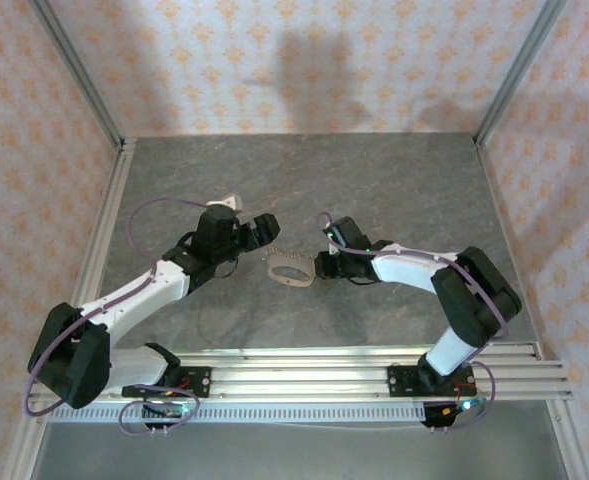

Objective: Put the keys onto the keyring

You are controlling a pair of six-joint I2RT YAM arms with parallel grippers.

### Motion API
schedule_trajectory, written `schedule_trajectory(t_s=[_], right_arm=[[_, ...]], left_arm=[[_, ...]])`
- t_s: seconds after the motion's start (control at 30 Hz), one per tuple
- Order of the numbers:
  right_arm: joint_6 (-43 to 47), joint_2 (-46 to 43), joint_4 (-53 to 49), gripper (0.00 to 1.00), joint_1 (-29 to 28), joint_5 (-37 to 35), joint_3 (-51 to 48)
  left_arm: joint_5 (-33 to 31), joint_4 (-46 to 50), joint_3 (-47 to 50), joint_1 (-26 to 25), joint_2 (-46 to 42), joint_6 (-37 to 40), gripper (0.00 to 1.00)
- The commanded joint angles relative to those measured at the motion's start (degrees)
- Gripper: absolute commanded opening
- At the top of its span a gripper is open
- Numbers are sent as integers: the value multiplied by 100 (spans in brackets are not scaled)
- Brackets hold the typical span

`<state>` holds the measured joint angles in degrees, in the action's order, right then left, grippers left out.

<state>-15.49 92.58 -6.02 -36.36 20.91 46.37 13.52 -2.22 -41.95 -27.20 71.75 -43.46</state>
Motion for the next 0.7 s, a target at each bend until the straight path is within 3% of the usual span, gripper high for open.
schedule_trajectory(t_s=[0.0,0.13,0.67], right_arm=[[-52,-200,-173,23,-56,-139,-92],[-8,-270,-248,28,-106,-187,-97],[-96,-638,-936,28,-504,-1350,-4]], left_arm=[[12,-130,-58,39,0,66,93],[13,-139,-56,32,-1,66,93],[10,-226,-75,27,137,40,93]])
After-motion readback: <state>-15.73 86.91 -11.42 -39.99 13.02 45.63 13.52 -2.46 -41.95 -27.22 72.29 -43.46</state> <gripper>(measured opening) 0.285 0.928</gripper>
